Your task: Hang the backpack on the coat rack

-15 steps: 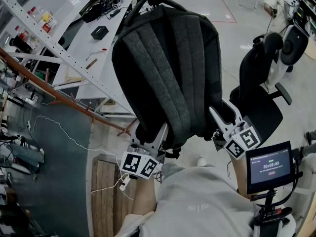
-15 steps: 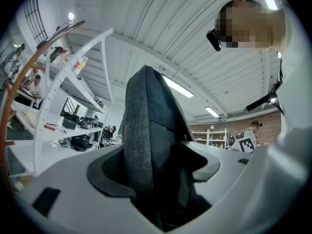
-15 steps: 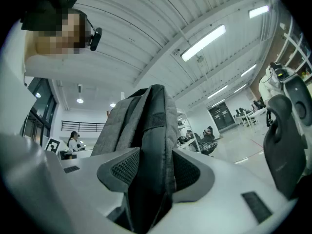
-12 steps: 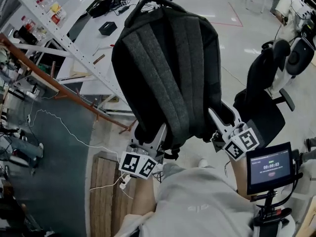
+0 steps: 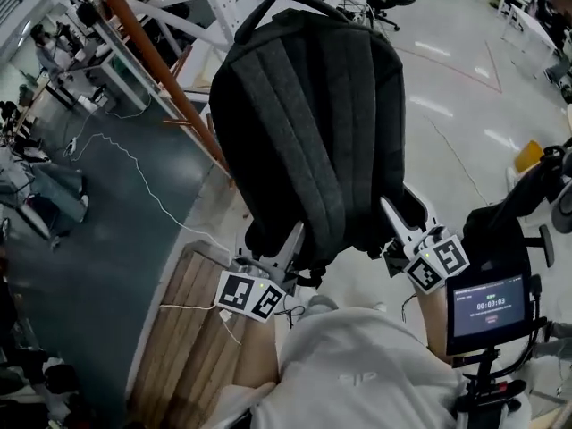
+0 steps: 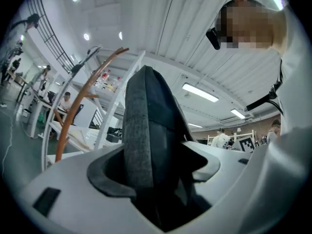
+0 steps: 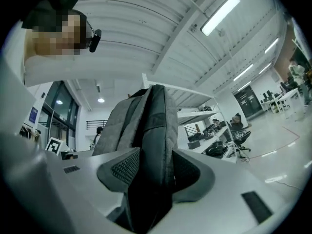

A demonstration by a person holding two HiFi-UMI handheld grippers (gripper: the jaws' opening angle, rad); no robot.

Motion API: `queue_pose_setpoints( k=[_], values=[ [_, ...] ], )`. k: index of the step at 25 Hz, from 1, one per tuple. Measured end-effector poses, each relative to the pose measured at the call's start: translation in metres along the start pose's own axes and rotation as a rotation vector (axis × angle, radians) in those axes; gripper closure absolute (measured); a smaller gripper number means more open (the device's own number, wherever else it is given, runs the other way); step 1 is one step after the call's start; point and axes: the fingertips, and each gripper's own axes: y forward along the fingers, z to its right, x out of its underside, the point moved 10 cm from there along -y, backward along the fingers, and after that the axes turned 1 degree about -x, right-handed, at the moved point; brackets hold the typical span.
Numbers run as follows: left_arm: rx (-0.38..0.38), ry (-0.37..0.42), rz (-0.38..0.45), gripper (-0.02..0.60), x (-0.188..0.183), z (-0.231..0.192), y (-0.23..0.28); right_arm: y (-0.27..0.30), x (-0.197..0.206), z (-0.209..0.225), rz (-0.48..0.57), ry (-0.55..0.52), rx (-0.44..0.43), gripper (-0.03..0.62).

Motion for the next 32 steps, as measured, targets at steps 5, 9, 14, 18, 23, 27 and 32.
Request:
queue_pose_setpoints(
  k=[5, 9, 14, 18, 23, 27, 32],
  values=[
    [-0.121, 0.008, 0.034, 0.267, -0.006, -0.106, -0.034, 0.116, 0.052, -0.038, -0.035, 0.013, -0.12, 0.384],
    [-0.221, 0.027, 0.052, 0.268, -0.026, -0.132, -0.065, 0.159, 0.059, -0.069, -0.055, 0.034, -0.211, 0.384],
    [-0.325, 0.027, 0.08, 0.268, -0.041, -0.131, -0.101, 0.18, 0.056, -0.098, -0.087, 0.041, -0.307, 0.384],
    [-0.403, 0.036, 0.101, 0.268, -0.042, -0.15, -0.094, 0.224, 0.063, -0.092, -0.106, 0.051, -0.382, 0.384],
    [-0.457, 0.058, 0.123, 0.268, -0.051, -0.148, -0.105, 0.237, 0.061, -0.102, -0.103, 0.058, -0.442, 0.384],
    [-0.474, 0.086, 0.149, 0.268, -0.063, -0.148, -0.11, 0.247, 0.052, -0.111, -0.08, 0.055, -0.476, 0.384],
    [-0.493, 0.137, 0.191, 0.268, -0.09, -0.166, -0.07, 0.297, 0.028, -0.089, -0.032, 0.046, -0.522, 0.384]
  ],
)
